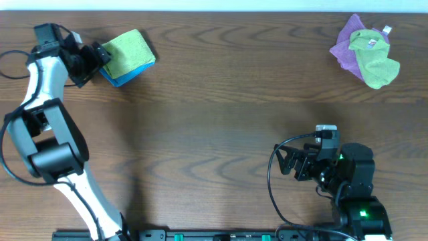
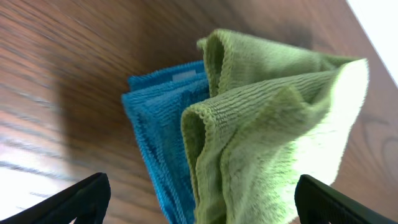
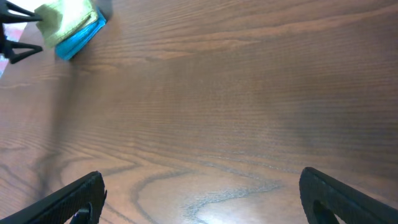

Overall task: Fold the cloth
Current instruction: 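Lower the green towel onto the blue cloth and open the left gripper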

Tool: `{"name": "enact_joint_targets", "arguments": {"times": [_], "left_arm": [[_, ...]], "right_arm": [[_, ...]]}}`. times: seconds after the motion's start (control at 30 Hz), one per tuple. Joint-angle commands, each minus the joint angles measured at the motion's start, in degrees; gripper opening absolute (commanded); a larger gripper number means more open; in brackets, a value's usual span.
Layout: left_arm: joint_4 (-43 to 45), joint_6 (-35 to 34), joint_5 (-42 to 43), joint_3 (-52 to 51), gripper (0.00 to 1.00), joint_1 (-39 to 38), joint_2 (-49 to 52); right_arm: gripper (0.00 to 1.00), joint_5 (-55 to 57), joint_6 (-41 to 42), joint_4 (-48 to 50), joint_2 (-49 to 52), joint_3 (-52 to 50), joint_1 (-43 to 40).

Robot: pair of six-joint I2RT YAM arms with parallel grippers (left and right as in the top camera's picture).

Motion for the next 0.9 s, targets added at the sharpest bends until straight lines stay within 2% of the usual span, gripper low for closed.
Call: {"name": "enact_joint_targets", "arguments": {"times": [0.0,0.37,0.47,0.63,0.77,0.87], "left_arm": [[-1.0,1.6,-0.2,1.2,0.95,0.5,-4.6],[-9.8,9.0,-2.2,1.1,0.96,0.0,-13.6],[-13.0,10.6,-5.3,1.2,0.95,-1.4,-15.9],[-18.8,14.7,-13.2,1.2,0.96,-6.4,-19.1],[-22.8,14.8,-20.1,1.2,0.96,-11.9,-20.7],[-23.7,14.8,-22.3,1.2,0.96,-15.6,-21.4]], "right_arm": [[0.99,-0.4,0.8,0.0,-0.3,-0.2,-0.3],[0.99,-0.4,0.8,0.0,-0.3,-0.2,-0.4],[0.99,-0.4,0.8,0.0,-0.3,-0.2,-0.4],[0.99,-0.4,0.8,0.0,-0.3,-0.2,-0.3],[0.99,-0.4,0.8,0.0,-0.3,-0.2,-0.3],[0.99,-0.4,0.8,0.0,-0.3,-0.2,-0.4]]}}
